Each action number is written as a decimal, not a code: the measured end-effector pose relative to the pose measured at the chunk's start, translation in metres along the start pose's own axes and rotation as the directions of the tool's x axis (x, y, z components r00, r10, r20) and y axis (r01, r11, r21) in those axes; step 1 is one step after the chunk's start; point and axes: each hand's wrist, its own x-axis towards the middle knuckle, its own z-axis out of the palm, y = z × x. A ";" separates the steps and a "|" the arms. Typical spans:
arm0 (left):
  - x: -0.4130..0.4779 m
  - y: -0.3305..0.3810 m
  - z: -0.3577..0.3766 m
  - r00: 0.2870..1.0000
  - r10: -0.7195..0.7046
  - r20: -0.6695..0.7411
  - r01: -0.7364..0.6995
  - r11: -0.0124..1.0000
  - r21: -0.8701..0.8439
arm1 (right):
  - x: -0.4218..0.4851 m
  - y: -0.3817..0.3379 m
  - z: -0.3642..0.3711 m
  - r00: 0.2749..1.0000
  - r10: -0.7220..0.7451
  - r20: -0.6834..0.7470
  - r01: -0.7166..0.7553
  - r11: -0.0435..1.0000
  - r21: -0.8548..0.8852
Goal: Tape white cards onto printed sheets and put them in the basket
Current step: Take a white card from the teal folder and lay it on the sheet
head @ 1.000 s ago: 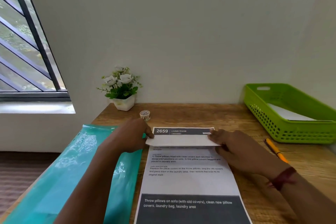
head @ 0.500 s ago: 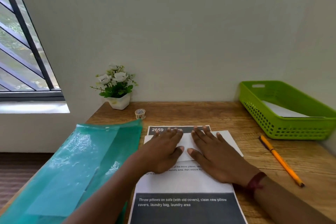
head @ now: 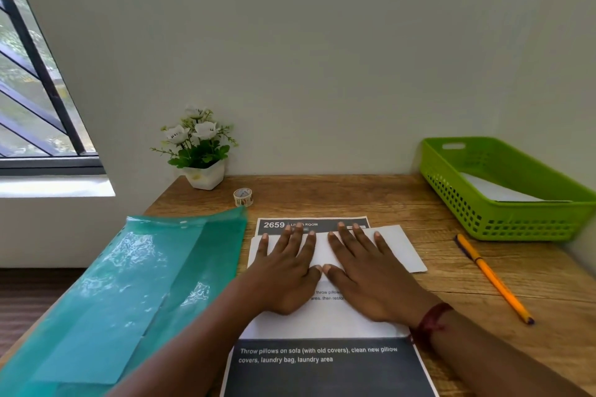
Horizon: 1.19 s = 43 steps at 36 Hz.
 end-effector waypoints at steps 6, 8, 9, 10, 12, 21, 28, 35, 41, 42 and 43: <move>-0.002 0.004 0.003 0.999 -0.035 -0.017 0.035 0.999 0.013 | -0.002 0.005 0.001 0.996 0.087 0.035 -0.088 0.995 0.035; -0.002 0.006 0.003 0.998 -0.059 -0.007 0.059 0.998 0.003 | -0.002 0.006 0.001 0.993 0.108 0.044 -0.109 0.993 0.033; -0.003 0.006 0.003 0.997 -0.073 -0.005 0.073 0.997 -0.004 | -0.003 0.006 0.000 0.992 0.118 0.046 -0.119 0.992 0.032; -0.003 0.007 0.003 0.996 -0.085 -0.004 0.085 0.996 -0.012 | -0.003 0.006 0.000 0.991 0.129 0.047 -0.130 0.991 0.032; -0.003 0.007 0.004 0.995 -0.100 -0.004 0.100 0.995 -0.024 | -0.004 0.007 0.000 0.987 0.153 0.046 -0.154 0.987 0.039; -0.003 0.007 0.002 0.992 -0.129 0.002 0.129 0.990 -0.065 | -0.010 0.018 -0.005 0.969 0.246 0.040 -0.248 0.967 0.055; -0.002 0.005 0.003 0.993 -0.115 0.013 0.116 0.991 -0.070 | -0.014 0.013 -0.004 0.963 0.267 0.031 -0.268 0.963 0.038; -0.002 0.005 0.003 0.991 -0.130 0.007 0.131 0.989 -0.071 | -0.014 0.011 -0.007 0.963 0.267 0.031 -0.268 0.962 0.045; -0.002 0.005 0.003 0.992 -0.124 0.009 0.124 0.989 -0.080 | -0.015 0.011 -0.007 0.962 0.270 0.039 -0.272 0.961 0.054; -0.002 0.005 0.003 0.992 -0.125 0.007 0.125 0.989 -0.083 | -0.014 0.011 -0.007 0.962 0.270 0.038 -0.272 0.961 0.055; -0.002 0.005 0.004 0.992 -0.127 0.005 0.127 0.988 -0.086 | -0.014 0.011 -0.007 0.963 0.269 0.037 -0.270 0.961 0.054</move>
